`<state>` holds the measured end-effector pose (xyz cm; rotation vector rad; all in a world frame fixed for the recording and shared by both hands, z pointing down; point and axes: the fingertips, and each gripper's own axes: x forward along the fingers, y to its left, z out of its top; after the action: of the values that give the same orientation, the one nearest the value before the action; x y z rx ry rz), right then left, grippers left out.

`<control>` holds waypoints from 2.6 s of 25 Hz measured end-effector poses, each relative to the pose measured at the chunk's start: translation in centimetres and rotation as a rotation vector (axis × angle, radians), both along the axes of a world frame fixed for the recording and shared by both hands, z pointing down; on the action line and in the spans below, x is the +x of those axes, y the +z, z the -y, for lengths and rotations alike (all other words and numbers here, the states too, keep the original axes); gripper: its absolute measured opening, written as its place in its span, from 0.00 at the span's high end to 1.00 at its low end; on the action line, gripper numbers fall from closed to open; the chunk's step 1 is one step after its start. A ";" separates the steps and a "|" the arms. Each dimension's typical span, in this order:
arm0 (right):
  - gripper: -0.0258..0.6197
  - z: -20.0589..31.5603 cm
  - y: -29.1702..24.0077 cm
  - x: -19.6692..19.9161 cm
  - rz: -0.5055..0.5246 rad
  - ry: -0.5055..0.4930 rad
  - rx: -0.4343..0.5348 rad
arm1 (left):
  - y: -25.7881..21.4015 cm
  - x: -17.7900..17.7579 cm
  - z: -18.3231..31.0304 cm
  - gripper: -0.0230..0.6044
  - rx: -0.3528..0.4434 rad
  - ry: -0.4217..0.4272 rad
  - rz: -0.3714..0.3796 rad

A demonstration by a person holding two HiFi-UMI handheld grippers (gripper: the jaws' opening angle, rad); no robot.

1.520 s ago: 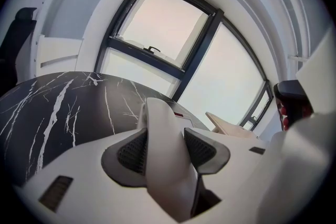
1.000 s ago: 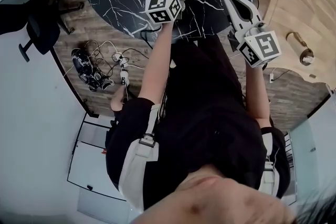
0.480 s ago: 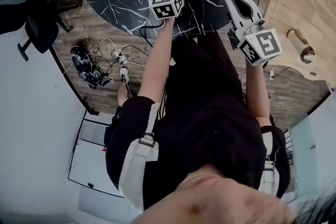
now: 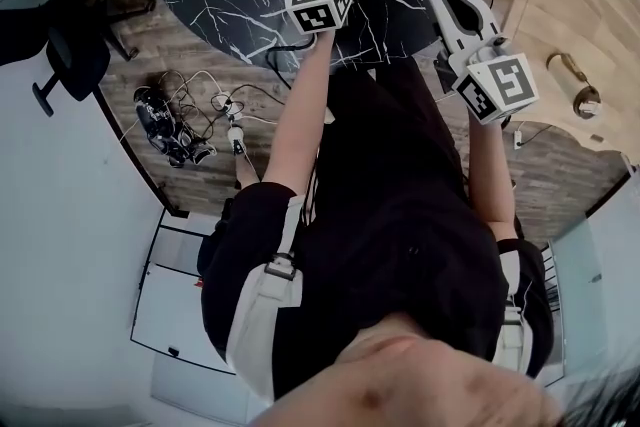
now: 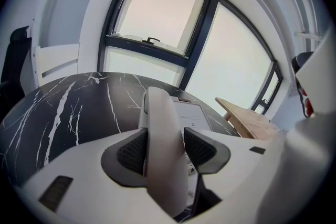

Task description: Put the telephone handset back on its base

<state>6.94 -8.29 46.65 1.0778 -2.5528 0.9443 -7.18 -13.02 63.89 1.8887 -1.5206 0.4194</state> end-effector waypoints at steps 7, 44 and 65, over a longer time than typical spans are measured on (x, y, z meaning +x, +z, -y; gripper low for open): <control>0.91 -0.3 0.1 -0.2 0.005 -0.004 -0.001 | 0.0 0.1 -0.1 0.57 0.006 0.015 -0.002; 0.91 -0.6 -0.3 0.1 0.030 -0.020 0.002 | 0.7 0.1 -3.1 0.49 -0.031 0.033 0.024; 0.91 -1.5 -3.2 1.0 0.077 -0.064 0.057 | -4.3 2.3 -7.1 0.49 0.017 0.043 0.095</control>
<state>7.98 -6.82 43.43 0.9869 -2.6749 0.9194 -4.86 -5.93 59.57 1.9421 -1.5517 0.5230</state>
